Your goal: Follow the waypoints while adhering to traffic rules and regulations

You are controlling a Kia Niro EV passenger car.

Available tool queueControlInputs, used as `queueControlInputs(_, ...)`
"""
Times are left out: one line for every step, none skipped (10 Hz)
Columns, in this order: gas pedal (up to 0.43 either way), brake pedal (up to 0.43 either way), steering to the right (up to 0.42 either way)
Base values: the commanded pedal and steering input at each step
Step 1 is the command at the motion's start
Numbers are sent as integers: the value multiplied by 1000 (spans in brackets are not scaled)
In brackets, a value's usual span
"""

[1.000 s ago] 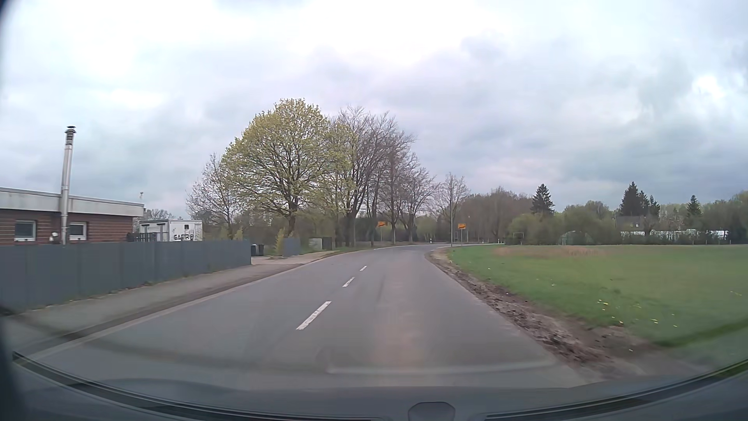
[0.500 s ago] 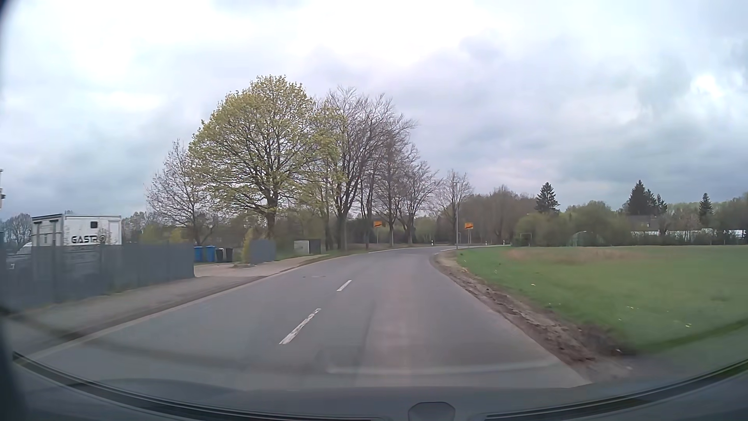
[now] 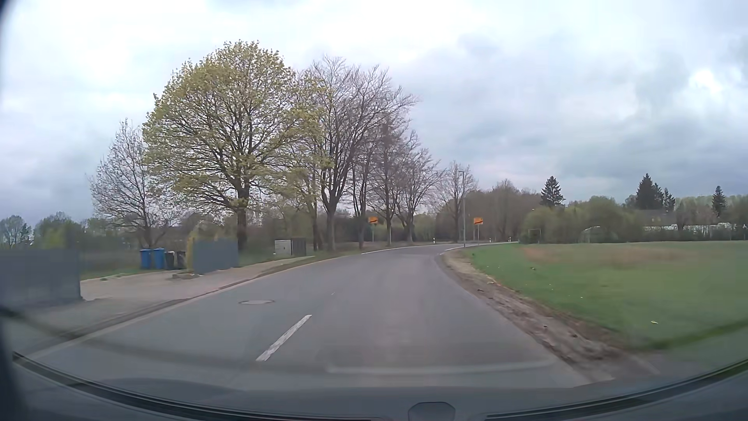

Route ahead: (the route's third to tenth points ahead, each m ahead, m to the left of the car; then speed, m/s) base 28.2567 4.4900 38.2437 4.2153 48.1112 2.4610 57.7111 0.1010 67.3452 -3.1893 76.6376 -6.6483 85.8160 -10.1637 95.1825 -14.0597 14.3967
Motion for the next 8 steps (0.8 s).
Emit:
queueControlInputs(169, 0, 2)
queueControlInputs(169, 6, 3)
queueControlInputs(169, 0, 3)
queueControlInputs(169, 0, 3)
queueControlInputs(169, 6, 4)
queueControlInputs(169, 0, 4)
queueControlInputs(169, 6, 5)
queueControlInputs(169, 6, 8)
